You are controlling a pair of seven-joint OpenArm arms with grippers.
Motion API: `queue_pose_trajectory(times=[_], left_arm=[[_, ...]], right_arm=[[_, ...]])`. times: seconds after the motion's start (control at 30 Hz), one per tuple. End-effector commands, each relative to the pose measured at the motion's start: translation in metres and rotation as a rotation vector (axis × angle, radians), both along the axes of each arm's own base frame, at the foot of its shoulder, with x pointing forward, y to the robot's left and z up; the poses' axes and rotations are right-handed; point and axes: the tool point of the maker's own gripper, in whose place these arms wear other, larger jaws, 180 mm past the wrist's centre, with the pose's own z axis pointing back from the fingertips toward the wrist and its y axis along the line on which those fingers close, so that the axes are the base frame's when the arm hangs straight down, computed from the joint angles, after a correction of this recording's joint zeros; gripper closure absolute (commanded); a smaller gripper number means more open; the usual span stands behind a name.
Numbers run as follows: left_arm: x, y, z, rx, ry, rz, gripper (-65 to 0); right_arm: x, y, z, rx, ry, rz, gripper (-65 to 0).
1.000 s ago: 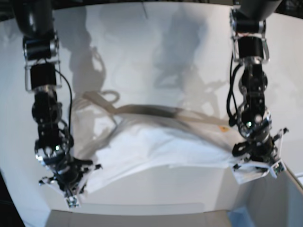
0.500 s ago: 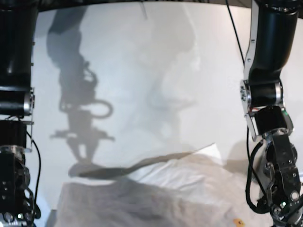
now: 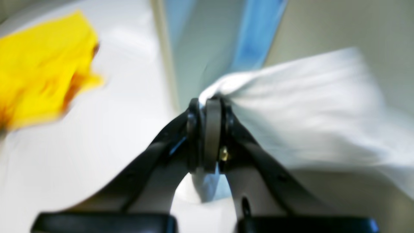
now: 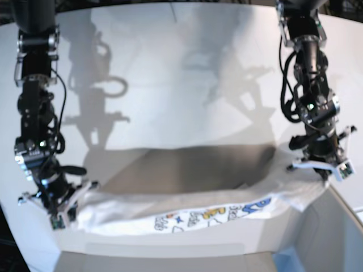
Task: Layout the t-shirt on the table in an organized manner, then fold the t-shirt properly
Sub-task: 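Lift the shirt with both grippers and lay it flat, then lift the shirt again with both grippers and pull it taut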
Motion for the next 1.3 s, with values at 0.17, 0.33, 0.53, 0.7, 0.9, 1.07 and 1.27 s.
queue_pose_trajectory(times=[0.17,0.33,0.53,0.7,0.9,1.07,1.27], left_arm=[[-0.048,-0.002,-0.053,0.029,0.120,0.004,0.0],[-0.097,-0.009,-0.101,0.013,0.252,0.009,0.0],[-0.137,-0.010,-0.126,0.032,0.335,0.011,0.0],[-0.117,-0.008,-0.111,0.048,0.263,0.009,0.0],[-0.028,-0.014,-0.036,0.011,0.014,0.003,0.0],[0.071,-0.016,0.037,0.011,-0.117,-0.066,-0.7],[0.169,-0.005,0.085,0.051,-0.147,-0.108,-0.9]], right_arm=[[-0.069,0.027,-0.069,0.030,0.130,0.067,0.0],[-0.116,0.009,-0.112,0.115,0.238,-0.034,0.0],[-0.146,-0.010,-0.131,0.107,0.301,-0.085,0.0],[-0.124,-0.008,-0.109,0.105,0.230,-0.072,0.0],[-0.063,0.006,-0.058,0.102,0.085,-0.019,0.0],[0.010,0.018,-0.036,0.058,0.078,0.023,0.0],[0.096,0.010,0.000,-0.045,0.090,0.037,0.0]])
